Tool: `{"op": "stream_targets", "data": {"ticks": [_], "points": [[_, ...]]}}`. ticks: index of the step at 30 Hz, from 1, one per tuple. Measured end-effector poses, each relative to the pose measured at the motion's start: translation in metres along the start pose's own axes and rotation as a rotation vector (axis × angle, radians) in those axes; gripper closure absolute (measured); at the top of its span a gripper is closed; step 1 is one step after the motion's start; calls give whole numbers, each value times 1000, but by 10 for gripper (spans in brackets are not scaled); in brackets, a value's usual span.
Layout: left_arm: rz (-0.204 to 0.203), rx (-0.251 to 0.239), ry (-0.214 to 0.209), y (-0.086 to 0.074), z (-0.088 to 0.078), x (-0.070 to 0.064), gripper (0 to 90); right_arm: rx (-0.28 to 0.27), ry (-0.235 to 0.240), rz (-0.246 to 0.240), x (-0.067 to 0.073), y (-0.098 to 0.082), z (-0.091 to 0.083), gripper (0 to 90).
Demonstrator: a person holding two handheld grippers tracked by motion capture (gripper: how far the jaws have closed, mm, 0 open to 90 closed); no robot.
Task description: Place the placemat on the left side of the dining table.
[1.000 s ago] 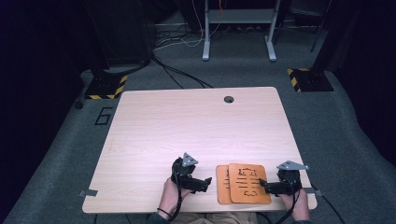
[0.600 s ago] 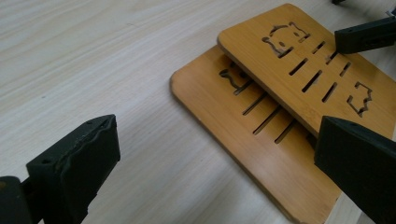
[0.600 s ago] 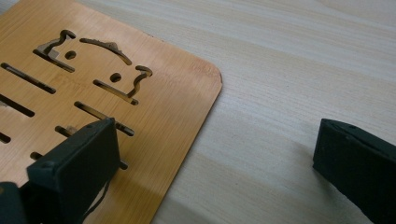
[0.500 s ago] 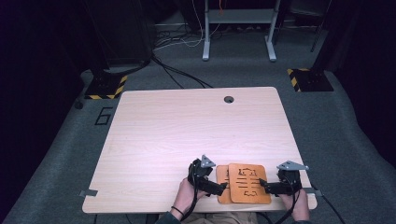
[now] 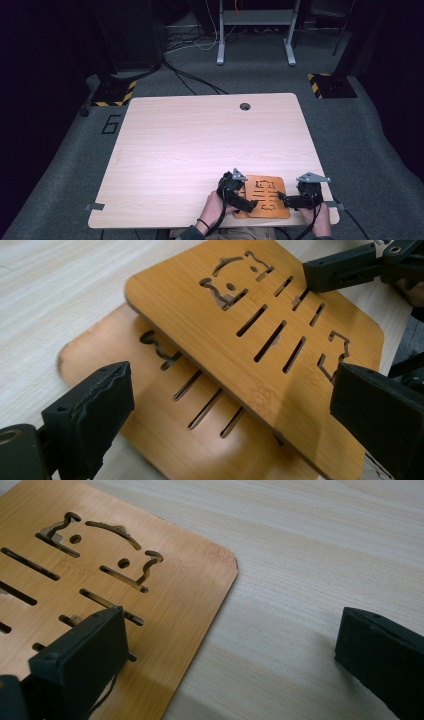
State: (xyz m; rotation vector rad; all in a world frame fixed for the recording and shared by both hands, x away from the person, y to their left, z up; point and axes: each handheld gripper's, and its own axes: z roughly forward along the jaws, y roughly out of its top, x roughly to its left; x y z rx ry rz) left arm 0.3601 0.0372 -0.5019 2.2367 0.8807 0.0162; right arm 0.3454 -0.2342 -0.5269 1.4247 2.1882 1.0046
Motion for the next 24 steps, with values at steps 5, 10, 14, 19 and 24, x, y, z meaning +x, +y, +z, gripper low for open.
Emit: {"op": "stream_targets", "data": {"ticks": [5,10,14,19,24], "points": [[-11,9,-10,1,6,-3,44,0,-1,0,0,0,0,0],[10,20,-23,7,11,-7,72,1,-5,0,0,0,0,0],[15,26,-15,9,13,-11,75,-1,-7,1,0,0,0,0],[18,53,-10,11,13,-12,72,-1,-9,1,0,0,0,0],[-4,43,-20,12,12,-11,94,-2,-15,4,0,0,0,0]]}}
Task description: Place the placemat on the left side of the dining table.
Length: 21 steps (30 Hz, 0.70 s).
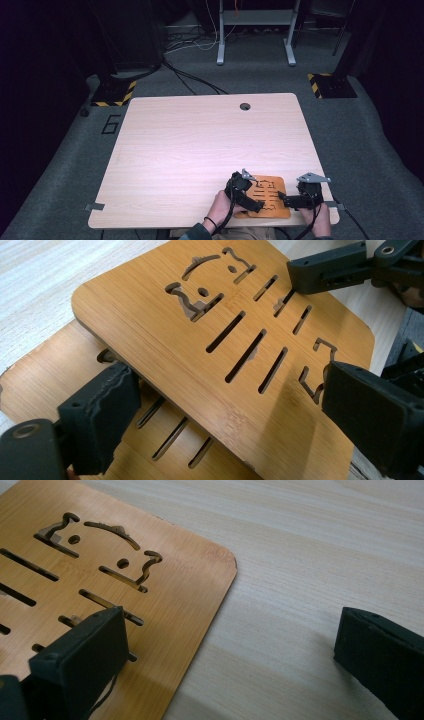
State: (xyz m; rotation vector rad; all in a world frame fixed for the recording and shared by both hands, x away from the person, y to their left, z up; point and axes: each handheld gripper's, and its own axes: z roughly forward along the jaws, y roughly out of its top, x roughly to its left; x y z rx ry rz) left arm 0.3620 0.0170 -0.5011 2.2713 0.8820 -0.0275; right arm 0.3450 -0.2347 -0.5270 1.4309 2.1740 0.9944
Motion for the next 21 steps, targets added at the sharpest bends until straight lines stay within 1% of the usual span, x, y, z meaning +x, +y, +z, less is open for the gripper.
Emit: {"op": "stream_targets", "data": {"ticks": [1,2,4,6,7,9,10,11,12,16,17,18,21], "points": [[0,0,0,0,0,0,102,0,0,4,0,0,0,0],[-13,-9,-7,0,-1,0,110,-1,-1,10,0,0,0,0],[-19,-21,-12,1,-4,1,136,-6,-7,16,-1,0,0,0],[-24,-37,-25,3,-7,1,149,-9,-5,29,-2,-1,-1,0],[-24,-37,-25,3,-7,1,157,-9,-5,29,-2,-1,-1,0],[-33,-55,-37,6,-12,1,180,-15,0,46,-3,-1,-2,0],[-33,-55,-37,6,-12,1,191,-15,0,46,-3,-1,-2,0],[-36,-66,-32,7,-14,1,204,-19,2,54,-4,-1,-2,0],[-33,-62,-31,8,-16,1,214,-18,0,58,-4,-1,-2,0],[-47,-75,-32,10,-18,0,255,-25,4,66,-6,-2,-3,0],[-52,-95,-30,12,-21,0,273,-28,8,70,-6,-2,-3,0],[-52,-95,-30,12,-21,0,283,-29,8,74,-7,-2,-3,0],[-46,-105,-23,15,-23,-3,284,-31,10,79,-8,-2,-3,0]]}}
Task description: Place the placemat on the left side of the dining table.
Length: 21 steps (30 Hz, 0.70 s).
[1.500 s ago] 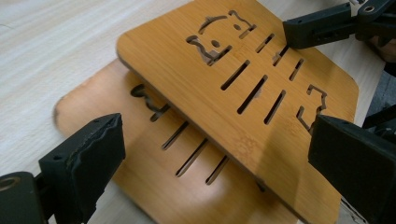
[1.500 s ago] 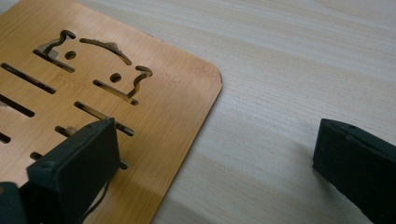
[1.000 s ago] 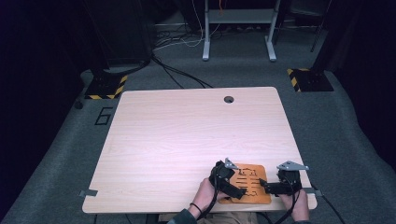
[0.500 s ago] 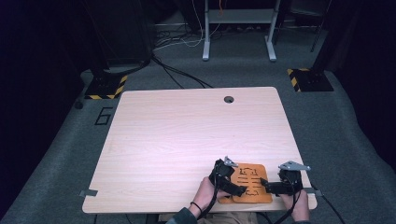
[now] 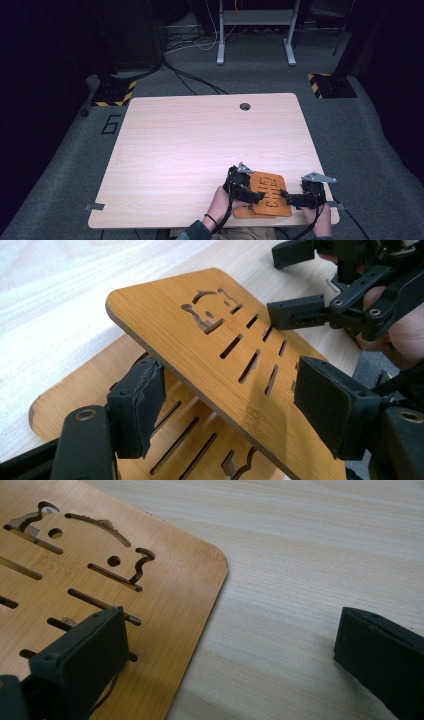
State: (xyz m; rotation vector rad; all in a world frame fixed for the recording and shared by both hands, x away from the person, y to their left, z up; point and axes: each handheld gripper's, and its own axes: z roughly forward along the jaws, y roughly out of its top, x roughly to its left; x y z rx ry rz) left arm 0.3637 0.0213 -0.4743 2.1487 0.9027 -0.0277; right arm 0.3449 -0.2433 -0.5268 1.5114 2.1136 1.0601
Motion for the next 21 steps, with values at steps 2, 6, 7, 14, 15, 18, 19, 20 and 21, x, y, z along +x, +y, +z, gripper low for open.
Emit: {"op": "stream_targets", "data": {"ticks": [2,6,7,14,15,18,19,20,21], "points": [[5,-9,-2,3,-2,-2,291,-5,7,7,-1,0,0,0],[8,-12,-6,8,-5,-4,316,-8,10,19,-2,0,-1,0],[7,-17,-3,9,-6,-5,321,-13,13,25,-3,0,-1,0],[8,-31,-16,20,-10,-9,391,-27,19,59,-6,-1,-2,10],[8,-31,-15,21,-11,-9,391,-30,19,63,-6,-1,-2,11],[20,-15,-12,27,-9,-13,408,-35,14,77,-7,-1,-2,15],[27,-11,-10,28,-8,-15,415,-35,12,78,-7,-1,-2,16],[30,-5,-8,29,-7,-16,419,-36,11,80,-8,-1,-2,16],[29,-3,-5,30,-7,-17,427,-37,10,82,-8,-1,-2,17]]}}
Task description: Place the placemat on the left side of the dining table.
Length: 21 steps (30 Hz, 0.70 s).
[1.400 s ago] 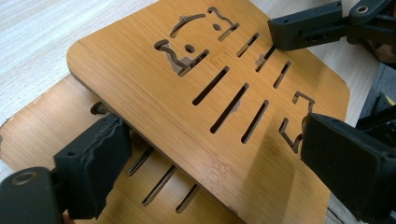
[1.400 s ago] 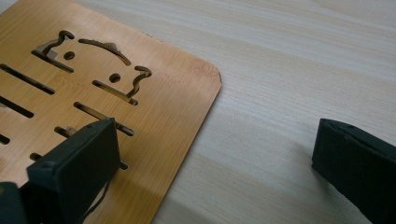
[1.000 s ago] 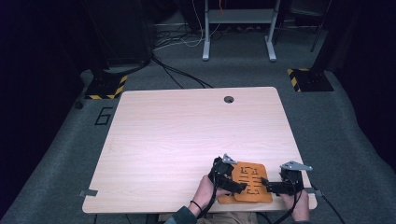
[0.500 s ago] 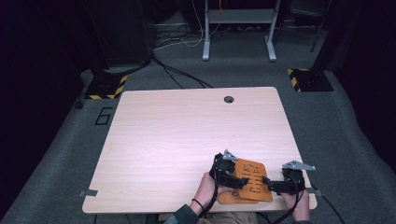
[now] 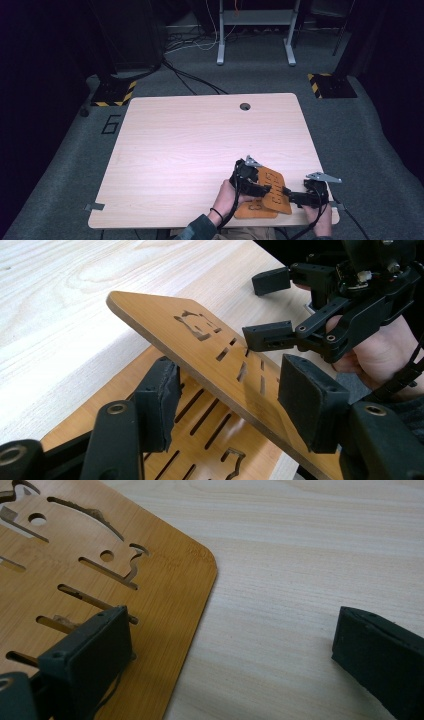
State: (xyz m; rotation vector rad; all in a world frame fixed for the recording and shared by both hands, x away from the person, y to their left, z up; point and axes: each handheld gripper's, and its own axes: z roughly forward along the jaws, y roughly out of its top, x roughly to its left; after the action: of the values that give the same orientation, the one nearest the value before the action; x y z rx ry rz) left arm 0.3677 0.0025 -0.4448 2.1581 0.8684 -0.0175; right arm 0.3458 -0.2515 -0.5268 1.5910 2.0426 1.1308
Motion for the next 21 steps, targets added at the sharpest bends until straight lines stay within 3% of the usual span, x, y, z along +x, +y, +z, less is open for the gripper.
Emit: {"op": "stream_targets", "data": {"ticks": [11,13,21], "points": [[3,25,9,9,7,-4,563,-10,-34,24,0,-1,-1,23],[-23,25,2,10,9,-3,570,-11,-36,24,0,-1,-1,22],[-68,45,-31,12,13,5,615,-16,-66,38,-1,-1,-1,0]]}}
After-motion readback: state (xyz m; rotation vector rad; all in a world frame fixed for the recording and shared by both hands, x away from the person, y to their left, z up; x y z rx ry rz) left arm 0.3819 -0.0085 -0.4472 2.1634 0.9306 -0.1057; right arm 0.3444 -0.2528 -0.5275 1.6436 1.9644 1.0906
